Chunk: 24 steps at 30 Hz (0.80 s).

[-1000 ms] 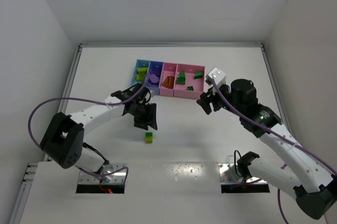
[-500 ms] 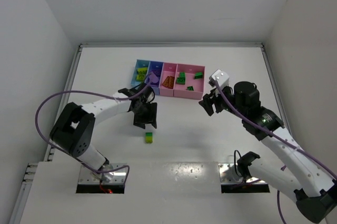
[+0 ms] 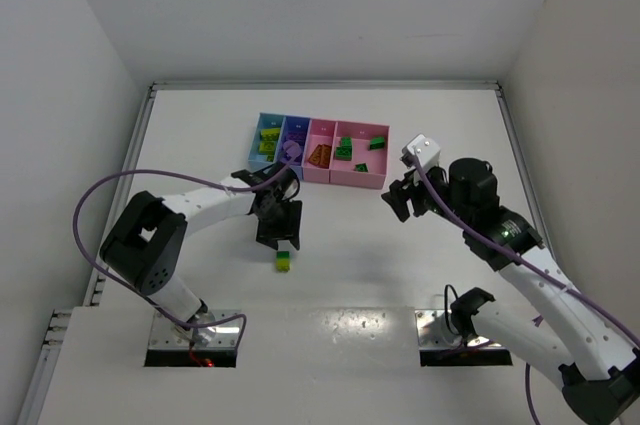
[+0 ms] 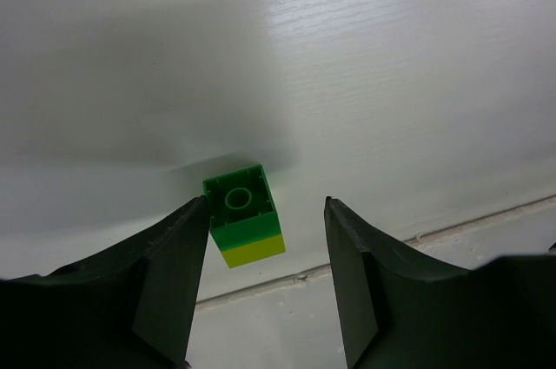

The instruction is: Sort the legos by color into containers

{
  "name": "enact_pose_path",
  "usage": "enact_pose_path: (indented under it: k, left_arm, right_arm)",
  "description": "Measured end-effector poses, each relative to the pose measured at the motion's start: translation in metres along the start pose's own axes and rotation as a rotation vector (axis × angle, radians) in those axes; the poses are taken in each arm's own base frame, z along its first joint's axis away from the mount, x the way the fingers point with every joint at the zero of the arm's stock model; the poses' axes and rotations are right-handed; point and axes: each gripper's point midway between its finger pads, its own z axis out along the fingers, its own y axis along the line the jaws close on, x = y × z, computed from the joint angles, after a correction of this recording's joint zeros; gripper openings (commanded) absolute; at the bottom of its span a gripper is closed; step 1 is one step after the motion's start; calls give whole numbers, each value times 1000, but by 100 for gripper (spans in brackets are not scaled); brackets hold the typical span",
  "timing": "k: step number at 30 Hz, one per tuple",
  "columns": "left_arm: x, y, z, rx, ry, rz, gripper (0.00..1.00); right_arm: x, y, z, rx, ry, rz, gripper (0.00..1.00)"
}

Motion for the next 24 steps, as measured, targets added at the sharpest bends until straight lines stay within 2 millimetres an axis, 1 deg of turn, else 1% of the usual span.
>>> enact_pose_path:
  k: [9,13,15,20,24]
  left_arm:
    - [2,1,2,-5,9,-2,61]
    - [9,6,6,-23,32,-7,60]
    - [13,10,7,-35,42,-11,55]
    - [16,12,7,-46,53,-20,50]
    - [17,12,8,-46,58,-29,40]
  right_arm:
    - [3,-3,0,9,7,5,67]
    - [6,-2,0,8,12,6,67]
    - [7,-2,0,8,15,6,67]
    - [10,-1,0,6,21,7,67]
    - [12,-1,1,6,24,7,67]
